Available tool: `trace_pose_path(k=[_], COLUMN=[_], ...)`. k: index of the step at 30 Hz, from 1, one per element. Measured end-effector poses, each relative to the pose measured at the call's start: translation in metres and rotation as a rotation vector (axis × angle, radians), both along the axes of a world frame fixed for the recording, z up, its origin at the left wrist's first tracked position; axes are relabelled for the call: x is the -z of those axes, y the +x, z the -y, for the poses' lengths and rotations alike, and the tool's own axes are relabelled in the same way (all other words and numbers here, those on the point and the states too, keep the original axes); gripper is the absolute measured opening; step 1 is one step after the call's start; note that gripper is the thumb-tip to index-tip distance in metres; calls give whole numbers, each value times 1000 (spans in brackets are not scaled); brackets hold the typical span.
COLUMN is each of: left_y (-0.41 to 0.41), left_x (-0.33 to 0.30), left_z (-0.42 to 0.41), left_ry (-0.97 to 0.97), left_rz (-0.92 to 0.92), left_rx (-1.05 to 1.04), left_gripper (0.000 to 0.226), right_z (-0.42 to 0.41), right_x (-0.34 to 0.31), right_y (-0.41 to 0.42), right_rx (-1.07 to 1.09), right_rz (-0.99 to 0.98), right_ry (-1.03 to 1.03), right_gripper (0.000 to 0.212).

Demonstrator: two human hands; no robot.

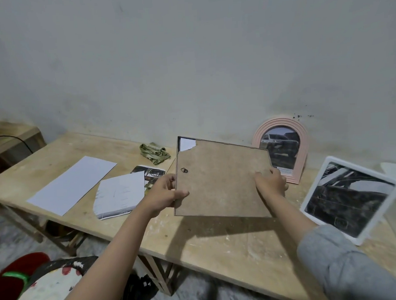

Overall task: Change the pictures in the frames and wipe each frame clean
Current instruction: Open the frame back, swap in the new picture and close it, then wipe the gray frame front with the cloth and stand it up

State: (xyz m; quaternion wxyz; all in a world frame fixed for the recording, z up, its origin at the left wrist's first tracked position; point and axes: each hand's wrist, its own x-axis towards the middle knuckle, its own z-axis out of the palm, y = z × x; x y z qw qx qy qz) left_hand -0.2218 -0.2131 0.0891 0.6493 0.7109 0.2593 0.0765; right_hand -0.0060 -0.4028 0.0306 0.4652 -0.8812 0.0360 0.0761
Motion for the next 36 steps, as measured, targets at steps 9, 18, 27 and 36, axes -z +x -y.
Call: trace_pose_path(k=[9,18,27,36], left_y=[17,34,46,13], left_x=[-68,-61,1,39], left_z=[47,110,93,-21], left_ry=[301,939,1025,-375], left_rz=[309,303,260,123], left_rx=[-134,-111,23,-568], left_gripper=[29,47,66,36], right_z=[-26,-20,-21,-17], right_x=[-48,-161,-110,-47], right_y=[-3,-46,-34,-4], right_rx=[-356,-793,-177,-47], right_rz=[-124,-256,-236,-178], right_ry=[306,690,861,759], right_gripper=[34,44,14,37])
